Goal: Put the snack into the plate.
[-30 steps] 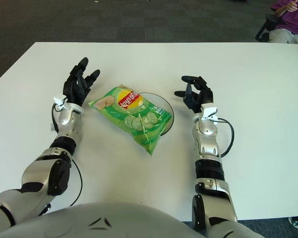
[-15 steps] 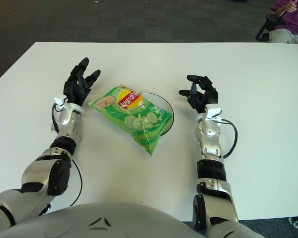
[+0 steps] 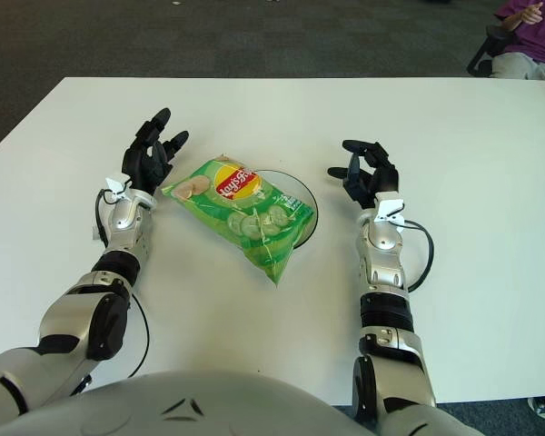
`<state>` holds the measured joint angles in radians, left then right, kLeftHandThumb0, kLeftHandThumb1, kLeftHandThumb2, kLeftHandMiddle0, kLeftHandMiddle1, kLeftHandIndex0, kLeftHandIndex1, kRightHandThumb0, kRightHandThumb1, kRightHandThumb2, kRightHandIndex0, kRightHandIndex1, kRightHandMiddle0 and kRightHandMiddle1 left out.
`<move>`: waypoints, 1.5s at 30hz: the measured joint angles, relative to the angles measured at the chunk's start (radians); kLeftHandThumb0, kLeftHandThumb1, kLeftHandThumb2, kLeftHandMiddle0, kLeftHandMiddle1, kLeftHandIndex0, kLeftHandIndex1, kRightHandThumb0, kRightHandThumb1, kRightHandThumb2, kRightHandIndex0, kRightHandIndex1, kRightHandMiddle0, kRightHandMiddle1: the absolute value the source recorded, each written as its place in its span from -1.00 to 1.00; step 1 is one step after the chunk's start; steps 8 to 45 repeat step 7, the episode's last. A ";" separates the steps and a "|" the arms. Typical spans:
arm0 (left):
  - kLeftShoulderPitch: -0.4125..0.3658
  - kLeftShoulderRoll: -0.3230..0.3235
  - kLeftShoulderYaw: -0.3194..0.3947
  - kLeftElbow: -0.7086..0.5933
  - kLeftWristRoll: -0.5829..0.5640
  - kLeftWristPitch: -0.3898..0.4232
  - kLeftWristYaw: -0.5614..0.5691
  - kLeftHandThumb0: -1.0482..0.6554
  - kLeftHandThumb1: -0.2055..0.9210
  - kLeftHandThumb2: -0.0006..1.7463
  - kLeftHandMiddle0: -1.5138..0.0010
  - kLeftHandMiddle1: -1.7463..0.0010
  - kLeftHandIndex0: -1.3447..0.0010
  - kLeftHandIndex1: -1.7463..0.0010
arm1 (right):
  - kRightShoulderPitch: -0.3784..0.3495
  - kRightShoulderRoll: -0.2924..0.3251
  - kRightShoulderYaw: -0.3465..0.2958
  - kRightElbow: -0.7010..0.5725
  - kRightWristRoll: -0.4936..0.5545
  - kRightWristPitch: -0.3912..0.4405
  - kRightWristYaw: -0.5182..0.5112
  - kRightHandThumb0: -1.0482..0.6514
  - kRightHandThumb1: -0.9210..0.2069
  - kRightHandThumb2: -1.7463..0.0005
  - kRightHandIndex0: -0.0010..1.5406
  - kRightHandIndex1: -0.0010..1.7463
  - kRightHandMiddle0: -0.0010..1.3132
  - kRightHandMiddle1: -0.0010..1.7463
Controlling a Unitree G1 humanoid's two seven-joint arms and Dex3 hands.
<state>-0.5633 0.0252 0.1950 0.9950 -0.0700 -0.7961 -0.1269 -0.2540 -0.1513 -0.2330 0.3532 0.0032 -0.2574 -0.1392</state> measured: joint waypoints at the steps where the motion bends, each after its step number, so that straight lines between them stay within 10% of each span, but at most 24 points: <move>1: 0.005 0.008 -0.013 -0.001 0.034 0.000 0.030 -0.31 1.00 -0.27 -0.02 0.97 0.32 0.70 | -0.001 0.000 0.000 0.004 -0.002 -0.002 -0.001 -0.37 -1.00 0.18 0.39 -0.53 -0.20 -0.13; 45: 0.010 0.036 -0.064 -0.013 0.139 0.011 0.141 -0.25 1.00 -0.34 -0.10 0.93 0.13 0.64 | -0.004 0.000 0.002 0.025 -0.009 -0.005 -0.006 -0.37 -1.00 0.18 0.40 -0.54 -0.20 -0.13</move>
